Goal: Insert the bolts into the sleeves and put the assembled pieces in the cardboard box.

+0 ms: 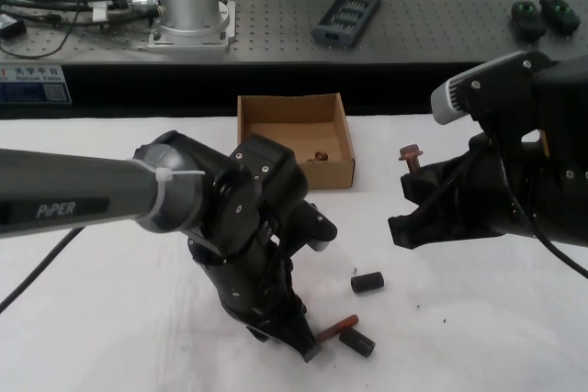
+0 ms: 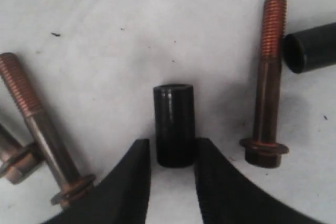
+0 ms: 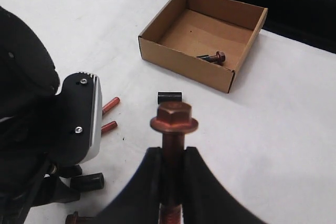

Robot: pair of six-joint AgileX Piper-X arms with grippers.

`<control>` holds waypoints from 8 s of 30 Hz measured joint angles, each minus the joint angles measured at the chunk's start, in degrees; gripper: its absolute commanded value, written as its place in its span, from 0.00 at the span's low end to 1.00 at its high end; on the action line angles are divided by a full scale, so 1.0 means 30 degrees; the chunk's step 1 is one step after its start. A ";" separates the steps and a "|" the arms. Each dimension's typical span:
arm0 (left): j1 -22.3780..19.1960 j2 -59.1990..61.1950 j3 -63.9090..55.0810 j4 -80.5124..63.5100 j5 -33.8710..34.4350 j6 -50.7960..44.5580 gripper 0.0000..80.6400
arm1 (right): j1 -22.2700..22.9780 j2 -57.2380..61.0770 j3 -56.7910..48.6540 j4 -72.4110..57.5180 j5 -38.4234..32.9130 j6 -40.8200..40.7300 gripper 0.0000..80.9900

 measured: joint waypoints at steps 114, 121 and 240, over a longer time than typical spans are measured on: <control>0.2215 -0.9611 1.3111 -2.2011 1.1773 -1.2092 0.00 | -0.0908 0.3890 0.3415 -1.5898 -1.2224 1.1346 0.05; 0.2215 -0.9621 1.4292 -2.5275 1.1225 -1.4603 0.00 | -0.0908 0.4437 0.3415 -1.6534 -1.2323 1.1497 0.05; 0.2092 -0.9522 1.4651 -3.3186 0.7727 -1.7599 0.00 | -0.3059 0.4582 0.3382 -1.5475 -1.6556 1.4037 0.43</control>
